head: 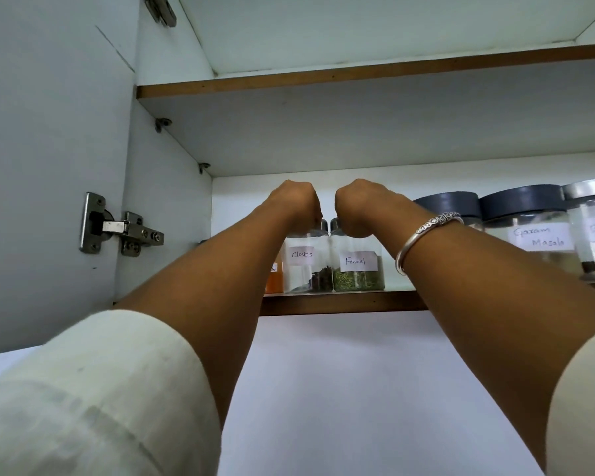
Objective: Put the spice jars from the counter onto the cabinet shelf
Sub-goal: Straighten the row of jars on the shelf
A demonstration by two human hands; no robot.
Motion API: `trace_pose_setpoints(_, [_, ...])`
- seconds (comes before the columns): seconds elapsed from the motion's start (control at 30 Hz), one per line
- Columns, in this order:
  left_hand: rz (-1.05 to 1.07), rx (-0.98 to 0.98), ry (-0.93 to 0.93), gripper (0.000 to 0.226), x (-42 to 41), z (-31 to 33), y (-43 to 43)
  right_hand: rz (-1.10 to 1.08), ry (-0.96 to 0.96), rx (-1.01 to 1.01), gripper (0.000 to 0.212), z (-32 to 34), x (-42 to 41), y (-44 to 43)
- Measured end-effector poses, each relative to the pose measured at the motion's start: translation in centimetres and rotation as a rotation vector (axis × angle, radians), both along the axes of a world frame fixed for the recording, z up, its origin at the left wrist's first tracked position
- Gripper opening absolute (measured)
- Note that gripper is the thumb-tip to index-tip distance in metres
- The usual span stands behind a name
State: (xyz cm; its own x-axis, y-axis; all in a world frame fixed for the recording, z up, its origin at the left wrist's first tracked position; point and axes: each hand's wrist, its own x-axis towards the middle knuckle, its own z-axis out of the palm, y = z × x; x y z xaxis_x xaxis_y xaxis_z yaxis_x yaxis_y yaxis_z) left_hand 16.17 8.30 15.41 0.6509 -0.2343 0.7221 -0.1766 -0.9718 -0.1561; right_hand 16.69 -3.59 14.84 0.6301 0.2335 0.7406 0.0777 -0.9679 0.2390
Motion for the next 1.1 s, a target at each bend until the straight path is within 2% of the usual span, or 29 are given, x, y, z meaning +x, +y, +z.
trace_pose_setpoints(0.13, [0.019, 0.028, 0.027, 0.028, 1.6, 0.3, 0.2, -0.021, -0.009, -0.004, 0.032, -0.1, 2.1, 0.1])
trace_pose_setpoints(0.27, [0.092, 0.107, 0.062, 0.028, 3.7, 0.7, 0.0, -0.014, 0.0, 0.001, 0.014, -0.1, 4.0, 0.5])
trace_pose_setpoints(0.5, [0.09, 0.141, 0.085, 0.031, 6.3, 0.8, 0.7, 0.0, 0.006, -0.01, 0.034, 0.0, 7.2, 0.2])
trace_pose_setpoints(0.63, [0.036, 0.081, 0.102, 0.044, 7.1, 0.9, 1.7, -0.023, 0.07, -0.012, 0.031, 0.3, 7.9, 0.6])
trace_pose_setpoints(0.77, [0.027, 0.079, 0.105, 0.045, 8.2, 0.9, 1.9, -0.053, 0.164, -0.047, 0.023, 0.4, 8.0, 0.5])
trace_pose_setpoints(0.93, [0.08, 0.229, 0.168, 0.036, 8.4, 0.5, 1.7, -0.091, 0.279, -0.138, 0.02, 0.0, 8.7, 0.5])
trace_pose_setpoints(1.03, [0.098, 0.256, 0.166, 0.035, 8.0, 0.0, 1.6, -0.089, 0.322, -0.149, 0.008, -0.2, 8.8, 0.5])
trace_pose_setpoints(1.1, [0.081, 0.235, 0.146, 0.033, 7.9, -0.4, 1.7, -0.068, 0.322, -0.136, 0.021, -0.3, 8.9, 0.5])
